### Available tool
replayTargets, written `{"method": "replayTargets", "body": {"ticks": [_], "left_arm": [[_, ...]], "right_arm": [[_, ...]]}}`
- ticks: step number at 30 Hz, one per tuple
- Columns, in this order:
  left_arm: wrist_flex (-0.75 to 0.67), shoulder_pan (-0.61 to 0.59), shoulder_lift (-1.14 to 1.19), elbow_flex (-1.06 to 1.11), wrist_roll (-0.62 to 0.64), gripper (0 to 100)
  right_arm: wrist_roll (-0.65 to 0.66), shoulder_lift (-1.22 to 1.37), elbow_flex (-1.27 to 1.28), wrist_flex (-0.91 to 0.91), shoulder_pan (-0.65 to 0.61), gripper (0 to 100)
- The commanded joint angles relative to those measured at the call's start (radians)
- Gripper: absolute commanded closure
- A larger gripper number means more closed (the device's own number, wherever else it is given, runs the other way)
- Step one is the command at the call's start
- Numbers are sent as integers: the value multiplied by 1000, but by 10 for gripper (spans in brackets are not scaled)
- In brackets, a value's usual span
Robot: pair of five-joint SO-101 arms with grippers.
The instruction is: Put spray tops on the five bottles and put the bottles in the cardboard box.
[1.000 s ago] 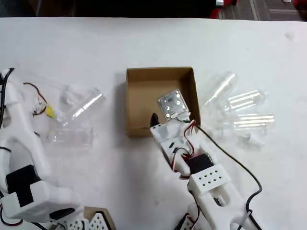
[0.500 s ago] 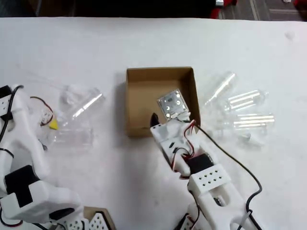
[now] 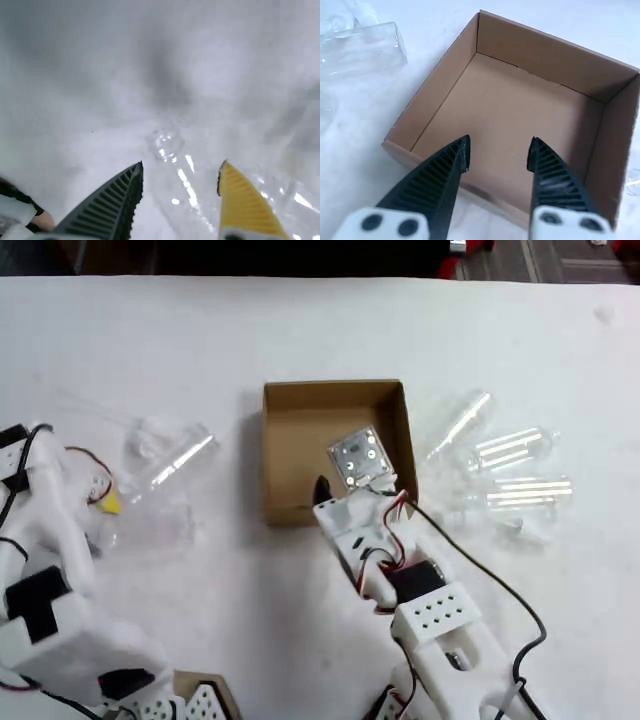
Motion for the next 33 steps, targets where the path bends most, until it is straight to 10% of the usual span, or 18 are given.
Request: {"method": "replayTargets", "body": {"ticks": [1, 21, 33], "left_arm": [[-38, -13, 96, -60, 28, 756], [328, -8, 575, -595, 28, 761], [331, -7, 622, -618, 25, 944]], "right_arm": [[0, 1, -6, -24, -7, 826], [0, 1, -6, -24, -7, 826], [0, 1, -6, -24, -7, 826]]}}
